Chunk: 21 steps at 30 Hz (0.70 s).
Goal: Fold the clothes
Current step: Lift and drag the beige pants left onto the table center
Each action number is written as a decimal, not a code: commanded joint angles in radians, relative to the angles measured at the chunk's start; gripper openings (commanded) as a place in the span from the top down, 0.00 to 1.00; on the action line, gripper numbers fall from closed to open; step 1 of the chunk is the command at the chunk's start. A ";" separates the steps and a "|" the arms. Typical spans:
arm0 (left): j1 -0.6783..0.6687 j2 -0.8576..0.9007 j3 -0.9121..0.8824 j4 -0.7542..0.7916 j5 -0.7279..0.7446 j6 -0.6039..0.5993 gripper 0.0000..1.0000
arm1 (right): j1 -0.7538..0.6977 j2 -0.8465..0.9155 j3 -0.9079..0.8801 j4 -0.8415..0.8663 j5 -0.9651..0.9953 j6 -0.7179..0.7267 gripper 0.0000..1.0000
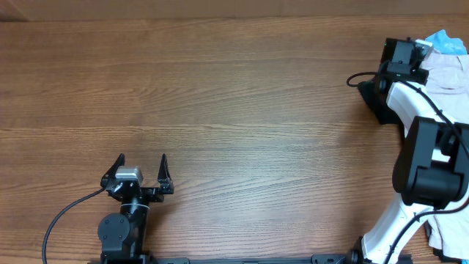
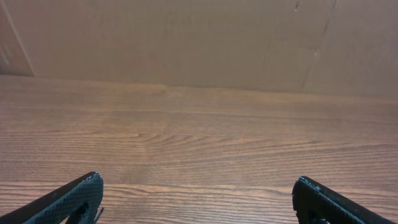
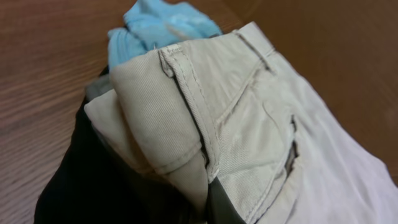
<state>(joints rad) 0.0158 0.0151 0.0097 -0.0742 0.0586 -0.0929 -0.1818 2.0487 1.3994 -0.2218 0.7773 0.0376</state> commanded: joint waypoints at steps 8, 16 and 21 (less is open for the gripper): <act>0.010 -0.009 -0.005 0.001 -0.010 0.026 0.00 | 0.022 -0.145 0.010 -0.029 0.069 0.131 0.96; 0.010 -0.009 -0.005 0.001 -0.010 0.026 0.00 | 0.110 -0.248 0.010 -0.075 0.176 0.202 0.96; 0.010 -0.009 -0.005 0.001 -0.010 0.026 0.00 | 0.214 -0.286 0.010 -0.100 0.176 0.199 0.96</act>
<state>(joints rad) 0.0158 0.0151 0.0097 -0.0742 0.0586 -0.0929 -0.0467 1.8282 1.3987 -0.3355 0.9287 0.2119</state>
